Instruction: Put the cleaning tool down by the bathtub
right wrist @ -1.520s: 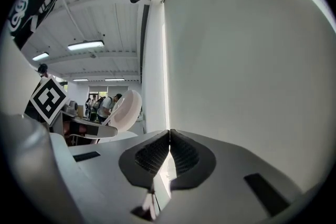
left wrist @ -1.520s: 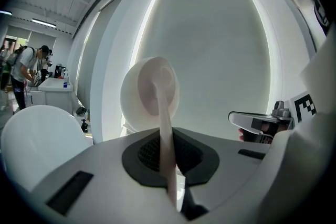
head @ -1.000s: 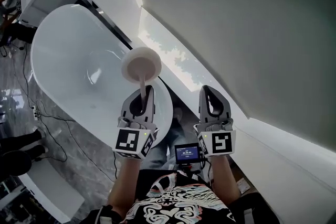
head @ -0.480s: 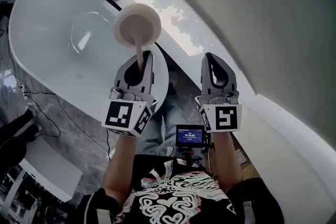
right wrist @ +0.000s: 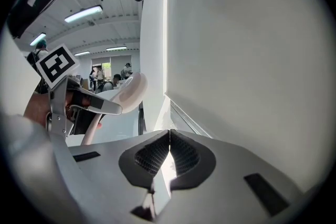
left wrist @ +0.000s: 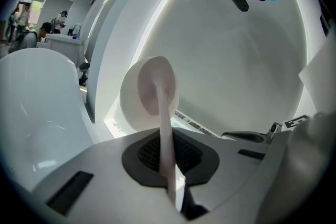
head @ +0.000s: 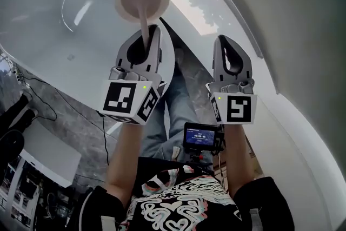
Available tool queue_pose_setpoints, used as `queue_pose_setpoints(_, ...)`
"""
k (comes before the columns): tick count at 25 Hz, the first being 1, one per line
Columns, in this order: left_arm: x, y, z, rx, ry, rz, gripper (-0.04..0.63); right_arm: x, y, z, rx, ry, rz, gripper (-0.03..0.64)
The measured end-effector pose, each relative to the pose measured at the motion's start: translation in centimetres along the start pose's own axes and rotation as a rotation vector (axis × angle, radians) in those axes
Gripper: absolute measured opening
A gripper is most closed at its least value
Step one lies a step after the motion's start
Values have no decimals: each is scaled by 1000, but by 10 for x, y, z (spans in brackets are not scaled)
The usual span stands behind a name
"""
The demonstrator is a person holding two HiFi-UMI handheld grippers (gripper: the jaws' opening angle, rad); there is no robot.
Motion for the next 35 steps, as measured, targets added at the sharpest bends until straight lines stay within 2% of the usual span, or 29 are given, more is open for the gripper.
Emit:
queue_pose_setpoints(16,69,-23,72,-72,-89,-21,14,51,18,69,17,-49,0,26)
queue_pose_setpoints(25,124,-27,117,-163,-157,-68,14,74,33,109,21,-94,-14,26)
queue_pose_setpoints(35,172,-25,149,-256,-189,-108,14,102,55,137,27,-122,-15,26)
Point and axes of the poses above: the fingertips, and each gripper's own axes: x forward along the fingers, y to its right, z out of its underside, the point moved 2 cm from there along -x, backward along the fingers, and after that the axes turned 7 degrees about -z, right-handed, at the moved point
